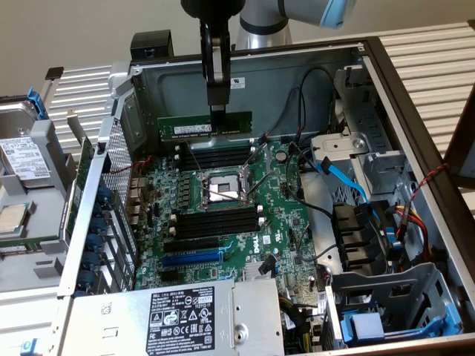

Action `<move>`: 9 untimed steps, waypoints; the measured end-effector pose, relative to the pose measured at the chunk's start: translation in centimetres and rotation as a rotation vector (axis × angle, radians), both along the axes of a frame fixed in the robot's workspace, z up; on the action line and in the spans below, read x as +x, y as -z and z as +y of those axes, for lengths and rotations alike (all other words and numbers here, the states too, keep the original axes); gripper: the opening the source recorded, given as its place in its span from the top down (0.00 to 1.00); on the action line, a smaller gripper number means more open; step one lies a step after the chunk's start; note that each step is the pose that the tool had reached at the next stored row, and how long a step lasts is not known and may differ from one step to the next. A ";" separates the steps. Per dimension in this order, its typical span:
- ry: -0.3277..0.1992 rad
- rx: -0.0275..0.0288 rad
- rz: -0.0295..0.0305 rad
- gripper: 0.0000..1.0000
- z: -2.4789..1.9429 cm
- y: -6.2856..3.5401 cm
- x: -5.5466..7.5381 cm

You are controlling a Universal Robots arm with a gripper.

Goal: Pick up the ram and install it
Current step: 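Insert the ram into the slot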

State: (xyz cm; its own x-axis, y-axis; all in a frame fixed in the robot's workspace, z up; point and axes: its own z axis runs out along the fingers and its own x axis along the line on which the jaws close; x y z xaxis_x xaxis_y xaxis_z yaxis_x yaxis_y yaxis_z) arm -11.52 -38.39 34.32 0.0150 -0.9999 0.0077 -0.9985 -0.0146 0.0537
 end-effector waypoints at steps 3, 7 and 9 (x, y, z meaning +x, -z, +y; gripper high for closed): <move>0.000 -0.0009 0.0000 0.87 0.00 0.03 0.0; 0.000 -0.0029 0.0000 0.87 0.00 0.36 0.0; 0.000 -0.0031 0.0000 0.87 -0.02 0.56 0.0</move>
State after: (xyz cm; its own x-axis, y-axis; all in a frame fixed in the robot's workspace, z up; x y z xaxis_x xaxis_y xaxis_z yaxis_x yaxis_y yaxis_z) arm -11.52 -38.41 33.76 0.0150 -0.9998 0.0108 -0.9984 -0.0144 0.0538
